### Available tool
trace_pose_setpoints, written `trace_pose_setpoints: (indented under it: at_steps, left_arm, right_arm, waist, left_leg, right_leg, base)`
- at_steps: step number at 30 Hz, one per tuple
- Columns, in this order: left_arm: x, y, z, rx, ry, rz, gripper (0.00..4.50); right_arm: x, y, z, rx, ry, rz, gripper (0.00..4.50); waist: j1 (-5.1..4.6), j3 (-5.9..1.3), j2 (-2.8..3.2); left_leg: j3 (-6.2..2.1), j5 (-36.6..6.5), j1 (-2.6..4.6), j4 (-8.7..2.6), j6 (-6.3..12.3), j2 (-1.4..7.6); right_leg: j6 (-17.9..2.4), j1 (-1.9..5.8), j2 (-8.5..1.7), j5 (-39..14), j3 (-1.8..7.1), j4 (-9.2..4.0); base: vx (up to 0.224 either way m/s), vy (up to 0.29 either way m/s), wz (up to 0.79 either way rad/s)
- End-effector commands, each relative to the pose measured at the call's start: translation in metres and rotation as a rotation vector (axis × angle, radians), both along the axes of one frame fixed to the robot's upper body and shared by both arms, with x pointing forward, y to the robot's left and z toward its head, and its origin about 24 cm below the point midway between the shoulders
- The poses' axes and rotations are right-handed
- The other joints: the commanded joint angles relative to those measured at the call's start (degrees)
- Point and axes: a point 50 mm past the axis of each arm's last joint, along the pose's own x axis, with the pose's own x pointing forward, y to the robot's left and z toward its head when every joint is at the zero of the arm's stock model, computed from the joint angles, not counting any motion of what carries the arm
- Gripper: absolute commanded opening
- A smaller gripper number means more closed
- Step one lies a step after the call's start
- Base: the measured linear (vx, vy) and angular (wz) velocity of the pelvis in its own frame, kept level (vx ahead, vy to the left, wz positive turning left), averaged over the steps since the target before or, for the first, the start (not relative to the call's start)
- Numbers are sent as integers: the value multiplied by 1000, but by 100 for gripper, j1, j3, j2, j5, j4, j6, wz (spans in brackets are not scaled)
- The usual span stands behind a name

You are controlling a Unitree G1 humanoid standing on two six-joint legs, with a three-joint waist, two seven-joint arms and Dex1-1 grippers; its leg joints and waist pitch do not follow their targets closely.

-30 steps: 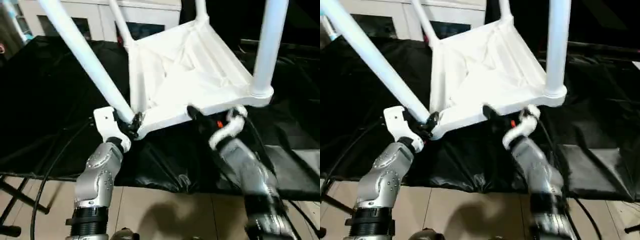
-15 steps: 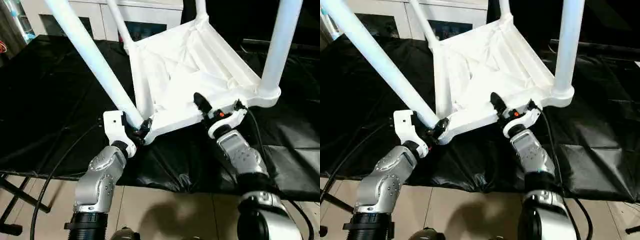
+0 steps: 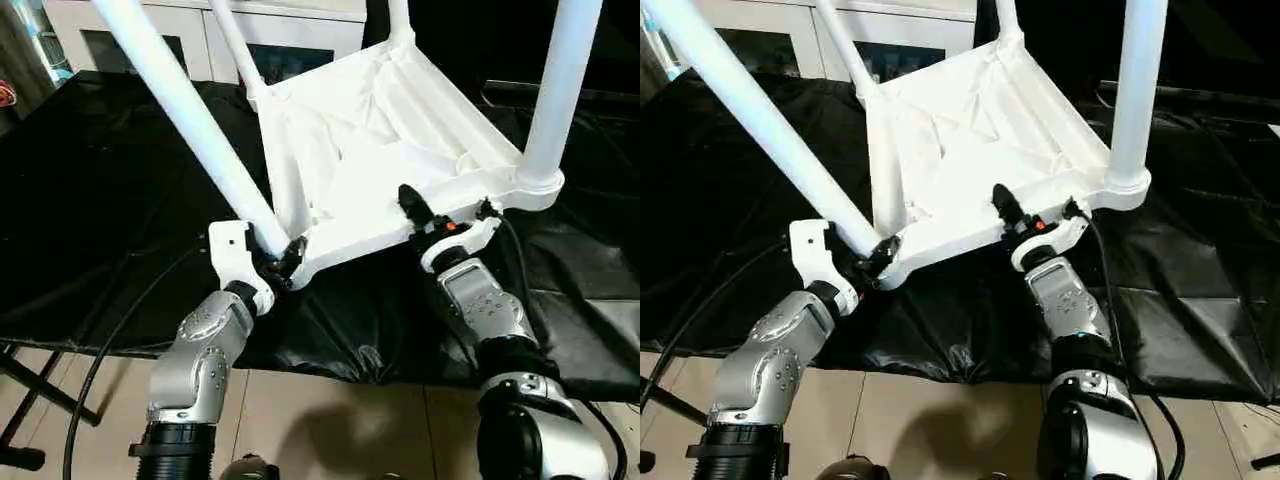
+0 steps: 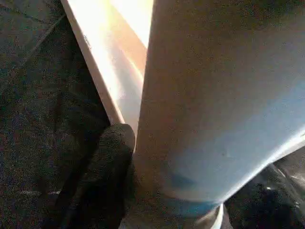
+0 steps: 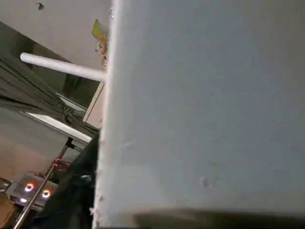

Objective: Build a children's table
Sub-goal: Flip table

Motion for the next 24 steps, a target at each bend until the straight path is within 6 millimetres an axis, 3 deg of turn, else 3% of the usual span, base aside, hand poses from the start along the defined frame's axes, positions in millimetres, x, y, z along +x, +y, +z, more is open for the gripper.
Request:
trace_pose_setpoints:
  at_steps: [1, 5, 8, 13, 14, 21, 24]
  left_arm:
    - [2, -12, 10, -80, -45, -80, 320]
    - [-1, -9, 10, -77, -51, -138, 364]
    - [-11, 5, 1, 17, -51, -225, 373]
    - [-20, 29, -7, 180, -63, -287, 418]
    - [-20, 29, -7, 180, -63, -287, 443]
    - [-33, 28, 4, 257, -112, -484, 450]
    - [-32, 24, 15, 297, -181, -488, 450]
  right_arm:
    - [6, -4, 14, -13, -58, -19, 238]
    - [7, -11, 17, -20, -78, -61, 216]
    - [9, -22, 24, -41, -110, -124, 215]
    - [10, -36, 39, -116, -167, -176, 212]
    - [10, -36, 39, -116, -167, -176, 212]
    - [8, -58, 62, -223, -222, -274, 210]
    - [3, -68, 72, -335, -240, -305, 207]
  waist:
    - [15, -468, -41]
    - [37, -486, -18]
    - [35, -490, 19]
    - [37, -479, 39]
    - [38, -485, 25]
    - [81, -454, 31]
    - [113, -454, -28]
  left_leg:
    - [-277, 173, 149, -413, 572, 665]
    - [-274, 164, 152, -412, 512, 662]
    - [-281, 320, 148, -406, 609, 664]
    - [-266, 164, 189, -425, 528, 671]
    - [-257, 143, 208, -430, 513, 674]
    - [-221, -178, 226, -495, 183, 671]
    - [-219, -202, 196, -503, 95, 661]
  right_leg:
    - [-1738, 274, -650, 295, 308, -338]
    - [-1774, 271, -650, 368, 298, -316]
    - [-1760, 251, -635, 533, 282, -281]
    - [-1720, 222, -616, 388, 273, -310]
    - [-1702, 214, -612, 366, 266, -313]
    - [-1571, 186, -618, 57, 242, -315]
    - [-1426, 211, -647, -38, 261, -329]
  base:
    - [0, 0, 0]
    - [0, 0, 0]
    - [0, 0, 0]
    - [0, 0, 0]
    - [0, 0, 0]
    - [0, 0, 0]
    - [0, 0, 0]
